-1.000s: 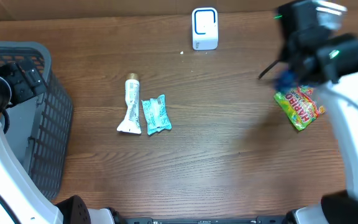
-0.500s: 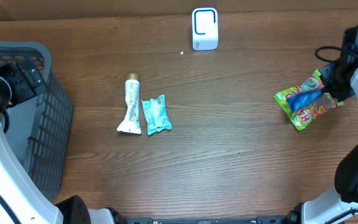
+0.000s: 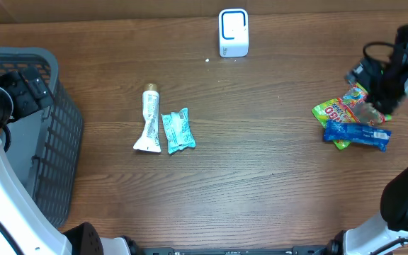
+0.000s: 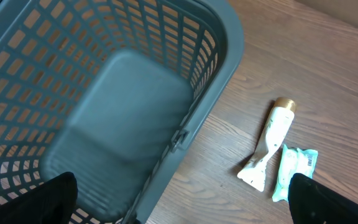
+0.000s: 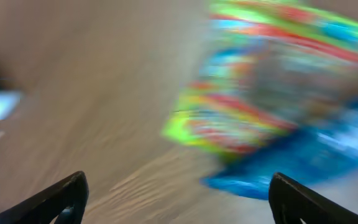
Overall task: Scan the item barcode
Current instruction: 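Carry the blue bar right and release it beside the candy bag, then move the right gripper left over the light-green wipes pack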
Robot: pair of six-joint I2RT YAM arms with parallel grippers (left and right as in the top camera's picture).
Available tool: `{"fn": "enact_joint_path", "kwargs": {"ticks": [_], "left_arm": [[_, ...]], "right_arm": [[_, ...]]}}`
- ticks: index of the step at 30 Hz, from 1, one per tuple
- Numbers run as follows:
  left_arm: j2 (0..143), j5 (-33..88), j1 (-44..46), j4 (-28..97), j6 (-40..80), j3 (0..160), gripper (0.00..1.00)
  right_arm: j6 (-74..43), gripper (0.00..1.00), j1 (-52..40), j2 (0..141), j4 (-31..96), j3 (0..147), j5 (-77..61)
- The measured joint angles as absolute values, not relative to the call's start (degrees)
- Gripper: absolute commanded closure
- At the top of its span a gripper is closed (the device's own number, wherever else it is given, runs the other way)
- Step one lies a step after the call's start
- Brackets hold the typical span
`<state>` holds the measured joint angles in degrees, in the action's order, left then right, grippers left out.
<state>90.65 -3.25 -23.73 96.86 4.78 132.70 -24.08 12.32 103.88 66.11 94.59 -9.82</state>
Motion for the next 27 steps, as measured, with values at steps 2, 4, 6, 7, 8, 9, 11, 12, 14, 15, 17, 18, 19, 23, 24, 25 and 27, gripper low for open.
{"fn": "enact_joint_path", "kwargs": {"ticks": [2, 4, 6, 7, 8, 9, 11, 12, 14, 15, 17, 18, 19, 23, 24, 25, 27], "left_arm": [[90.65, -3.22, -23.73, 96.86, 4.78, 132.70, 0.00], [90.65, -3.22, -23.73, 96.86, 4.78, 132.70, 0.00], [90.65, -3.22, -23.73, 96.86, 4.78, 132.70, 0.00], [90.65, -3.25, -23.73, 96.86, 4.78, 132.70, 0.01], [90.65, -3.22, -23.73, 96.88, 4.78, 132.70, 0.00], [90.65, -3.25, -23.73, 96.86, 4.78, 132.70, 0.01], [90.65, -3.25, -23.73, 96.88, 4.78, 132.70, 0.00], [90.65, -3.22, -23.73, 96.86, 4.78, 132.70, 0.01], [90.65, -3.25, -23.73, 96.86, 4.78, 132.70, 0.00], [90.65, -3.25, -23.73, 96.88, 4.78, 132.70, 0.00], [90.65, -3.25, -23.73, 96.86, 4.78, 132.70, 0.00], [90.65, -3.25, -23.73, 96.86, 4.78, 132.70, 0.01], [90.65, -3.25, -23.73, 96.86, 4.78, 132.70, 0.00], [90.65, -3.25, -23.73, 96.86, 4.78, 132.70, 0.00], [90.65, -3.25, -23.73, 96.86, 4.78, 132.70, 0.01], [90.65, -3.25, -23.73, 96.86, 4.78, 132.70, 0.00], [90.65, -3.25, -23.73, 96.86, 4.78, 132.70, 0.00]], "right_arm": [[-20.93, 0.07, 9.69, 103.88, 63.77, 95.59, -15.79], [-18.76, 0.04, 5.80, 103.88, 61.23, 95.64, -20.16], [-17.17, 0.03, 1.21, 103.88, 57.78, 95.50, -22.90], [-16.58, 0.03, -1.54, 103.88, 55.57, 95.44, -24.05], [-16.03, 0.03, -4.45, 103.88, 53.19, 95.18, -25.10], [-15.73, 0.03, -6.87, 103.90, 51.33, 94.89, -25.67], [-15.14, 0.03, -12.19, 104.51, 48.51, 94.50, -26.83], [-14.87, 0.04, -14.70, 105.14, 47.44, 94.43, -27.31], [-14.66, 0.07, -18.94, 107.02, 45.43, 94.43, -28.16], [-14.57, 0.10, -20.86, 108.27, 44.60, 94.43, -28.29], [-14.48, 0.16, -24.77, 111.70, 43.31, 94.37, -28.58], [-14.61, 0.20, -26.06, 112.95, 43.20, 94.37, -28.58], [-14.76, 0.25, -27.66, 114.54, 43.13, 94.24, -28.64], [-15.86, 0.69, -33.26, 118.89, 41.32, 93.19, -29.15], [-15.94, 0.69, -34.61, 119.61, 39.88, 93.14, -29.50], [-16.19, 0.69, -35.83, 120.09, 38.46, 93.12, -29.67], [-16.49, 0.69, -38.22, 120.53, 34.85, 93.12, -29.56]]}}
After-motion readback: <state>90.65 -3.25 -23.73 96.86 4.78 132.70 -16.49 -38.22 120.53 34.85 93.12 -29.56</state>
